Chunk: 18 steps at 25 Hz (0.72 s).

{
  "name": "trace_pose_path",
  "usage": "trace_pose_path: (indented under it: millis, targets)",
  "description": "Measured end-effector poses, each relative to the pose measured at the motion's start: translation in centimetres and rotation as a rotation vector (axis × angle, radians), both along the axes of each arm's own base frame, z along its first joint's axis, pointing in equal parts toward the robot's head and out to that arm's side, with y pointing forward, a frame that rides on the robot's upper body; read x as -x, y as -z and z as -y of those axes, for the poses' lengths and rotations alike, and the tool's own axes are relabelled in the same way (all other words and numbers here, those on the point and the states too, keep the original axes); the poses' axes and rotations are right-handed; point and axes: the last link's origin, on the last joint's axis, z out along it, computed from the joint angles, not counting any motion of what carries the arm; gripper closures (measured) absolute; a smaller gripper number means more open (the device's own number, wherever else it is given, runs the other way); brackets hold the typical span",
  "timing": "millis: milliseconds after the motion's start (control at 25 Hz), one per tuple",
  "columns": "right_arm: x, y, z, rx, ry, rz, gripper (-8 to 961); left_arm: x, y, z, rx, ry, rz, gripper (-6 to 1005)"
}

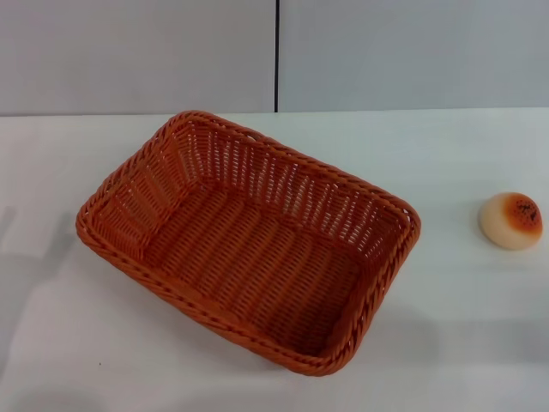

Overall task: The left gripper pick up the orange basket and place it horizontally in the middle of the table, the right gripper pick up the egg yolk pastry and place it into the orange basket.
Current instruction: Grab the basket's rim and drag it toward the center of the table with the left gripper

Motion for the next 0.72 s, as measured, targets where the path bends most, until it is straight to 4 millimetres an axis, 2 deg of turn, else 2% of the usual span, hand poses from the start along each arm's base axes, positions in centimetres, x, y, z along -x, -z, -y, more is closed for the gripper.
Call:
trace_pose_path:
  millis: [480, 720]
  targets:
    - [0.4, -0.2, -0.2, 0.008, -0.038, -0.036, 398, 0.4, -0.4, -0.4, 0.075, 0.045, -0.085, 137]
    - [0.3, 0.0, -0.4, 0.018, -0.027, -0.041, 400, 1.2, -1.5, -1.7, 0.152, 0.053, -0.111, 138]
